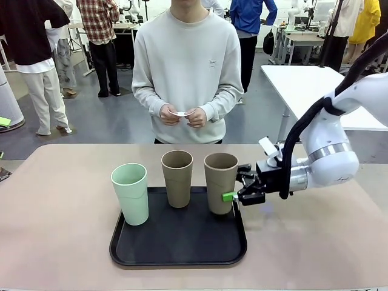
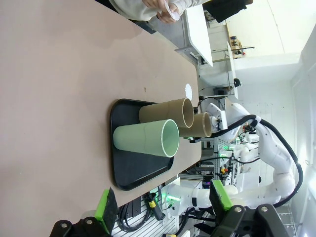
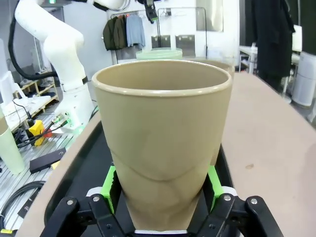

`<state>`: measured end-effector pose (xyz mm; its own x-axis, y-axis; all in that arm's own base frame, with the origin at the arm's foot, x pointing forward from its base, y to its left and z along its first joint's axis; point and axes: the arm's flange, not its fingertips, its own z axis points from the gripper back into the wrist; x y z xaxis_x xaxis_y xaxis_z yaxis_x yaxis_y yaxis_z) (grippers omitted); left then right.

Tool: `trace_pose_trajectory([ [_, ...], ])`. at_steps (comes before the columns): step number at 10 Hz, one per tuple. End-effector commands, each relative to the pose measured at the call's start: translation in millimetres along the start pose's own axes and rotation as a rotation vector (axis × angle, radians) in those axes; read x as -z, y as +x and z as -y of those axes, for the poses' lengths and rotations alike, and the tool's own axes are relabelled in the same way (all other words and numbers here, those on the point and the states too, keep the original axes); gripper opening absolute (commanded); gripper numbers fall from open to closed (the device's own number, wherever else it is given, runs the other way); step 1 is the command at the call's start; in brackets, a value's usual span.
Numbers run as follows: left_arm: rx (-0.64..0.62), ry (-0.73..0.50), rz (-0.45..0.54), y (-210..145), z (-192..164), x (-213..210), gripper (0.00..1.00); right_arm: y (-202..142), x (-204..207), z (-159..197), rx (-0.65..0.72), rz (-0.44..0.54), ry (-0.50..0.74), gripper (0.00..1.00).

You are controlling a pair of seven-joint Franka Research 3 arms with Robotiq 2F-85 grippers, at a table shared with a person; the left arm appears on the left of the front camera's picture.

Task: Place coasters on the table and set cups on them.
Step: Pick up one Reusable plastic cup and place it on a coaster set by the human.

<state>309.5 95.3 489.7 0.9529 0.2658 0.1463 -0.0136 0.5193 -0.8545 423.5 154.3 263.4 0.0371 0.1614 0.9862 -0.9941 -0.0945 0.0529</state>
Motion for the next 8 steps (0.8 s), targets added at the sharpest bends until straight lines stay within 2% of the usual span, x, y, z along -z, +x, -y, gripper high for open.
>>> trace_pose_trajectory([
  [1, 0.014, -0.02, 0.003, -1.9, -1.8, -0.4, 1.0, 66.9, -15.7, -24.0, -0.046, 0.022, -0.014, 0.63],
  [4, 0.014, -0.02, 0.003, -1.9, -1.8, -0.4, 1.0, 140.7, -22.5, -42.9, -0.061, 0.017, -0.035, 0.63],
  [6, 0.014, -0.02, 0.003, -1.9, -1.8, -0.4, 1.0, 146.3, -24.3, -39.1, 0.019, 0.019, -0.072, 0.63],
  [7, 0.014, -0.02, 0.003, -1.9, -1.8, -0.4, 1.0, 151.2, -24.8, -38.2, -0.086, 0.022, -0.031, 0.63],
  [8, 0.014, -0.02, 0.003, -1.9, -1.8, -0.4, 1.0, 151.2, -24.8, -38.2, -0.086, 0.022, -0.031, 0.63],
])
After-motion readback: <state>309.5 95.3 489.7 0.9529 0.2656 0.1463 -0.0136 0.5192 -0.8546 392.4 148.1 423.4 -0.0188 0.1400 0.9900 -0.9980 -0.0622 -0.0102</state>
